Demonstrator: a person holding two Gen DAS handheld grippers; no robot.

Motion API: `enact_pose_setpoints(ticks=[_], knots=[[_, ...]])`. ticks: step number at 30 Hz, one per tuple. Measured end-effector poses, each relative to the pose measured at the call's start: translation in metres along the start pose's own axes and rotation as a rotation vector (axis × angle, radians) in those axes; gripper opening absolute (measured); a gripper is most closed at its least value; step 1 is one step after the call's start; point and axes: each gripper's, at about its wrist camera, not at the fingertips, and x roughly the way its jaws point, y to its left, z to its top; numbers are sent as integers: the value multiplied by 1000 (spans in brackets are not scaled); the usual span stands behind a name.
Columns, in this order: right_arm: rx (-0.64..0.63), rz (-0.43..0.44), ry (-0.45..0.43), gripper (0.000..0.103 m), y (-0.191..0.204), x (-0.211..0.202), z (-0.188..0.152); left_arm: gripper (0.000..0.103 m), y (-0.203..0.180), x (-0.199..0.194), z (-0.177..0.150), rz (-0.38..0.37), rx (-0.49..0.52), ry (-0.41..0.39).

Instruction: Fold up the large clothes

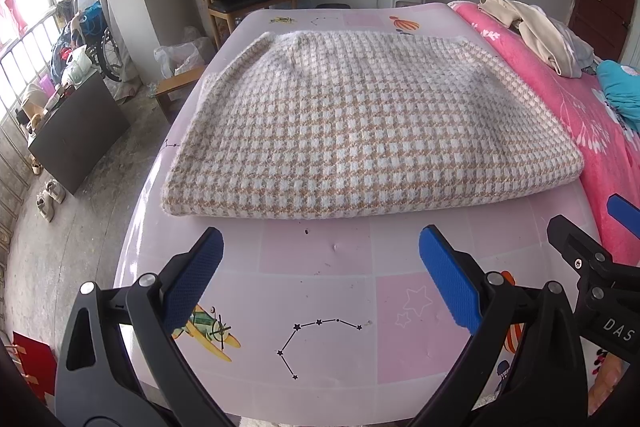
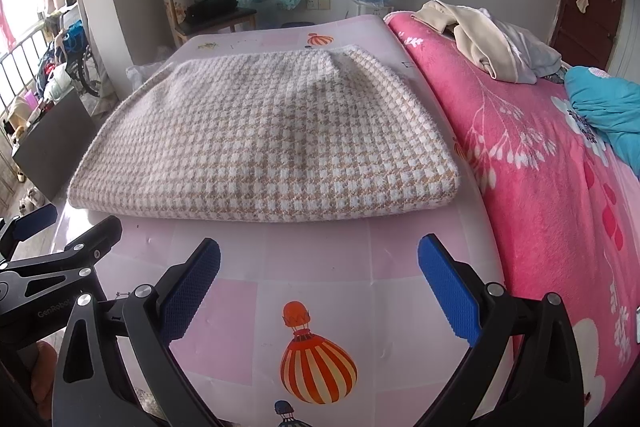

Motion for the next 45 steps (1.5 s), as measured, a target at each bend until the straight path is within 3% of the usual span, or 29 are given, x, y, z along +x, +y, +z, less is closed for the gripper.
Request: enact_pose_setpoints(ticks=[45], knots=[[-2,-5,10,97,-1,2,-1,95,1,1,0,-4,-3,1]])
